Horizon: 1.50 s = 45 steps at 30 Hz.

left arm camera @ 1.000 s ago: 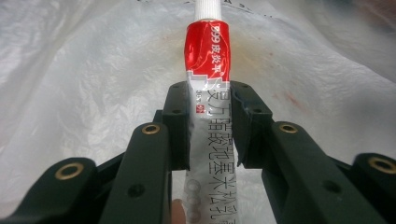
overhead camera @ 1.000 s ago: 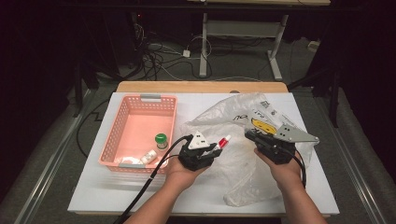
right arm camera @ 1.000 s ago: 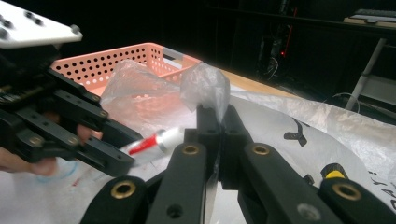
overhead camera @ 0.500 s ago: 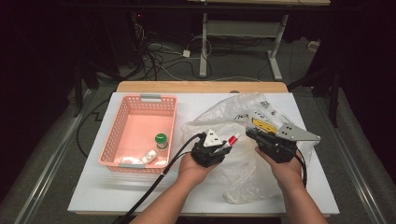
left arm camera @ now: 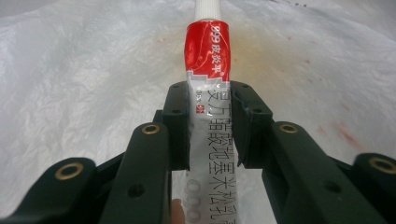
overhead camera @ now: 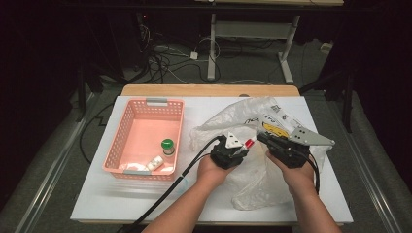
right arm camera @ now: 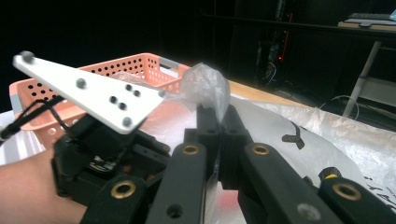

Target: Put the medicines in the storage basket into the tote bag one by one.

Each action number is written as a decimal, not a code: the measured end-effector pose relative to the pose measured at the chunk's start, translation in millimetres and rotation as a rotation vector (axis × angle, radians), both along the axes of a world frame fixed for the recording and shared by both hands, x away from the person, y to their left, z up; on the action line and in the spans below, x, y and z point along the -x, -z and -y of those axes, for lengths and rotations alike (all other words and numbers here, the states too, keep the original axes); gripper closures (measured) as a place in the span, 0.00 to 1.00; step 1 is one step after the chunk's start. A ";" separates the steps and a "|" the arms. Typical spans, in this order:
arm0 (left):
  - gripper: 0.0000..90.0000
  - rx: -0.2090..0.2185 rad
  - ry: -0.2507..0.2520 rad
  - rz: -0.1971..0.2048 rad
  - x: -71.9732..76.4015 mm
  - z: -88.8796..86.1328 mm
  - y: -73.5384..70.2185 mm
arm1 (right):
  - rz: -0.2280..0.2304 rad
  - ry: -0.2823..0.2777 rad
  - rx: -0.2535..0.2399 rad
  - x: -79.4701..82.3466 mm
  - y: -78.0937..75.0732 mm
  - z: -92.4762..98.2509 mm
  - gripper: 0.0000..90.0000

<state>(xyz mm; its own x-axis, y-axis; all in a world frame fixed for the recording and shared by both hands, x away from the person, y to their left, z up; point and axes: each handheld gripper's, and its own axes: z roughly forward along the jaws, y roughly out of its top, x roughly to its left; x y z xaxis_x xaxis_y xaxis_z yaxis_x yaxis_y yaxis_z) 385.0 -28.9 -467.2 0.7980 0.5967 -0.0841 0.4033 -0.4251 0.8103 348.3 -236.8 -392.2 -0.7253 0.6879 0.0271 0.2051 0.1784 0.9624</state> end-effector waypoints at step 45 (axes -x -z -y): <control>0.34 0.056 0.047 -0.096 26.8 -29.3 12.8 | -0.008 0.001 0.013 1.9 2.3 1.9 1.00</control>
<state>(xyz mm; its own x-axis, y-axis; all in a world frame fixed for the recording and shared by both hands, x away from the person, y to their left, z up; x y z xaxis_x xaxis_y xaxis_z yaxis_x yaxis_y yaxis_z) 358.3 0.4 -480.0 0.8117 0.5512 -0.1931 0.4605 -0.4008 0.7920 346.4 -238.7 -394.4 -0.7241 0.6893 0.0239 0.2129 0.1904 0.9583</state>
